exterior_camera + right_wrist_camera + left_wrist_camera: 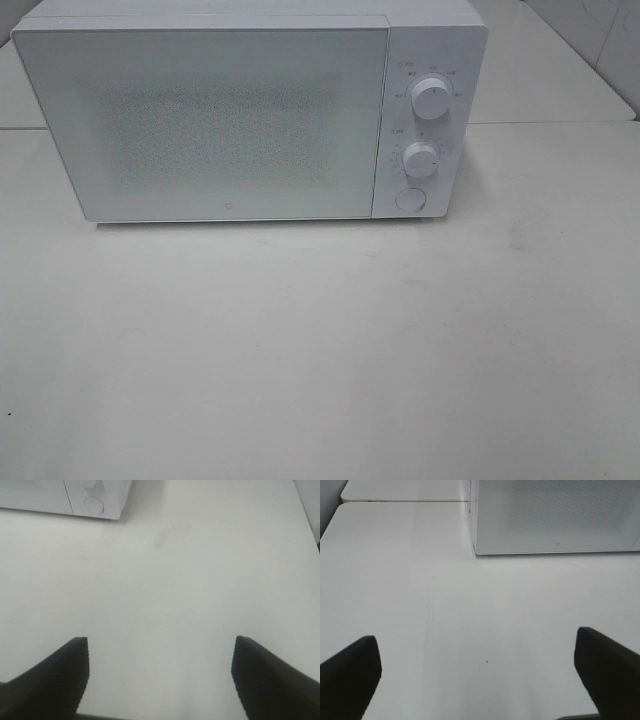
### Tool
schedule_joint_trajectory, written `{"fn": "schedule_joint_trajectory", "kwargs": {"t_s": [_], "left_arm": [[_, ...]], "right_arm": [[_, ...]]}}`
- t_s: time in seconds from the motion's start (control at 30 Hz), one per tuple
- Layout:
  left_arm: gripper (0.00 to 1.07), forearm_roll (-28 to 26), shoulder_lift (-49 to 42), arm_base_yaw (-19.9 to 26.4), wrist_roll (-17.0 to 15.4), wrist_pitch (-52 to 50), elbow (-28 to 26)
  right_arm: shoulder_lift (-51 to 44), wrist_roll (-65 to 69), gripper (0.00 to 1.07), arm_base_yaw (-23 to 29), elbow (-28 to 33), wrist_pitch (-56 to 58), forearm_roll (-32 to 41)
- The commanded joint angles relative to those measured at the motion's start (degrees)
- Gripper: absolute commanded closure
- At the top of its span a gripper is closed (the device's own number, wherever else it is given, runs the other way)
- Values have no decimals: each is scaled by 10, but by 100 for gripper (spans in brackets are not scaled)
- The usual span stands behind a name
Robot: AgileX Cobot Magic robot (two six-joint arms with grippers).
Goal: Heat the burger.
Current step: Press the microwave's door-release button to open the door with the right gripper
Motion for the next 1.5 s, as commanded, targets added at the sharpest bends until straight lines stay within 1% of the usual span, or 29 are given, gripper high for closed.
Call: {"fn": "schedule_joint_trajectory", "kwargs": {"t_s": [0.03,0.6,0.73,0.83,0.97,1.0,1.07,1.13,1.17,1.23,1.27,1.4,1.43,1.5], "left_arm": [[3,-5,-15,1,-1,-2,3],[3,-4,-13,1,-1,-2,3],[3,-4,-13,1,-1,-2,3],[3,-4,-13,1,-1,-2,3],[3,-4,-13,1,-1,-2,3],[3,-4,-13,1,-1,-2,3],[3,-4,-13,1,-1,-2,3],[3,-4,-13,1,-1,-2,3],[3,-4,-13,1,-1,-2,3],[3,-4,-13,1,-1,-2,3],[3,-4,-13,1,-1,-2,3],[3,-4,-13,1,-1,-2,3],[3,-4,-13,1,-1,-2,3],[3,-4,-13,1,-1,-2,3]], "right_arm": [[-36,-1,31,-5,2,1,0],[-45,-2,31,-5,2,1,0],[-33,-2,31,-5,-17,-1,0],[7,-1,31,-5,-36,-29,0],[38,-1,31,-4,-36,-72,0],[61,1,31,-4,-36,-109,0],[70,1,31,-4,-36,-123,4],[103,1,31,-4,-36,-173,3],[103,1,31,-4,-36,-173,3],[142,1,31,-4,-36,-211,3],[142,1,31,-4,-36,-211,3],[205,1,31,-4,-36,-264,3],[205,1,31,-4,-36,-264,3],[246,1,31,-4,-36,-296,3]]}}
